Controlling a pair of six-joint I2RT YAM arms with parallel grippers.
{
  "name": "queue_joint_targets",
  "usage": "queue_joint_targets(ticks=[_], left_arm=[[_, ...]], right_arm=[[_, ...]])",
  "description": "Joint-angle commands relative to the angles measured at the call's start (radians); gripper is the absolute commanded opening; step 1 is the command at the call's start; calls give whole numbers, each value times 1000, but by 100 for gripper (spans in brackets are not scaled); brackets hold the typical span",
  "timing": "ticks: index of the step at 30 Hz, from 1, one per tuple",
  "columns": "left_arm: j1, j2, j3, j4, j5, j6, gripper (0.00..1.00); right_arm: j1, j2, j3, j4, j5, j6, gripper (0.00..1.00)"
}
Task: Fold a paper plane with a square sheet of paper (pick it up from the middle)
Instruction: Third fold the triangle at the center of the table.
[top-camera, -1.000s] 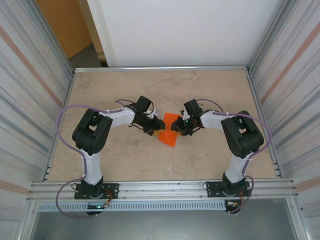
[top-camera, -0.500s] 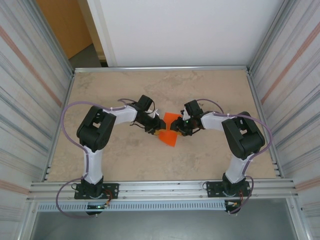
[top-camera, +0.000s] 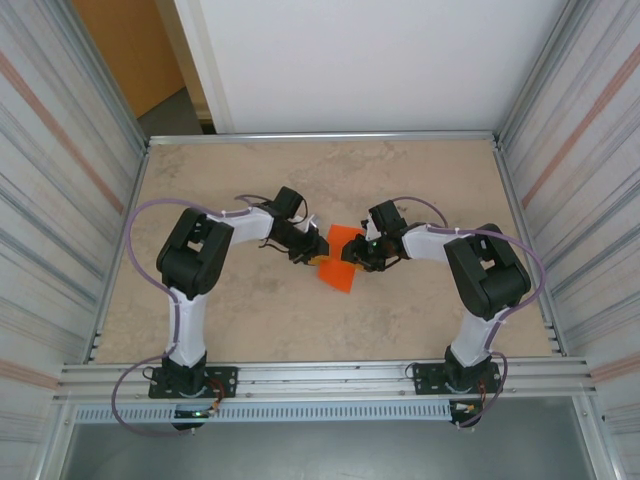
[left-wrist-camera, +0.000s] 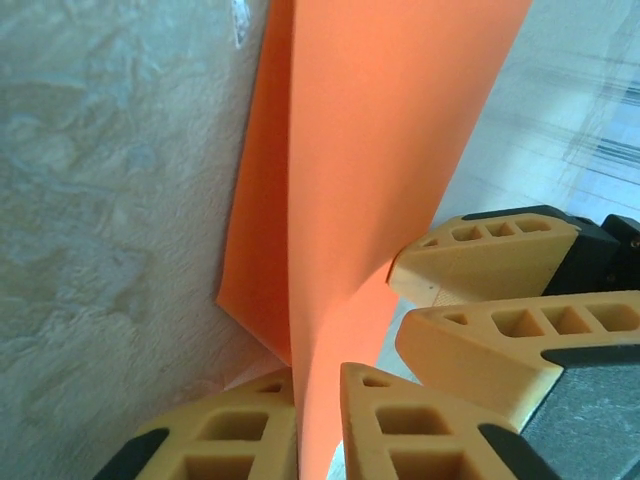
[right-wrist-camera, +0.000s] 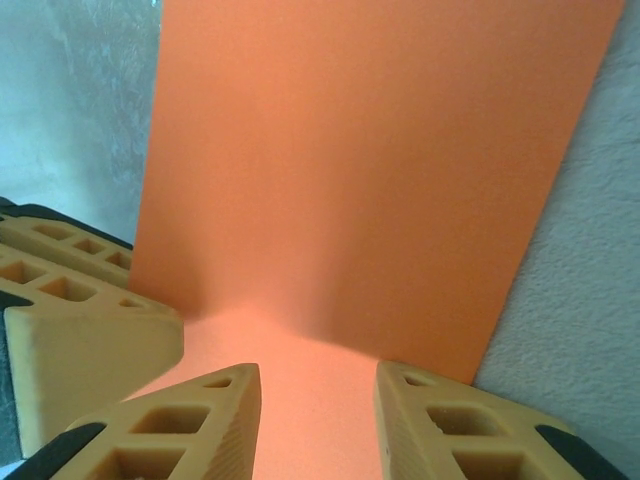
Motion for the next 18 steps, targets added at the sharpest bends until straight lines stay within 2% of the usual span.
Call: queue_joint_targets(ticks=[1, 4, 9, 13, 18], left_arm=[[2, 11, 19, -31, 34, 22, 12], [2, -3, 13, -23, 28, 15, 5], [3, -64, -36, 42, -6, -48, 2], [1, -123, -115, 116, -53, -140, 0], [-5, -198, -191, 149, -131, -235, 0]], right_arm=[[-2, -57, -21, -25, 49, -60, 37], [2, -112, -29, -6, 60, -96, 42], [35, -208, -28, -12, 144, -203, 56], [95, -276, -49, -1, 243, -303, 58], [202, -367, -152, 124, 323, -491, 58]])
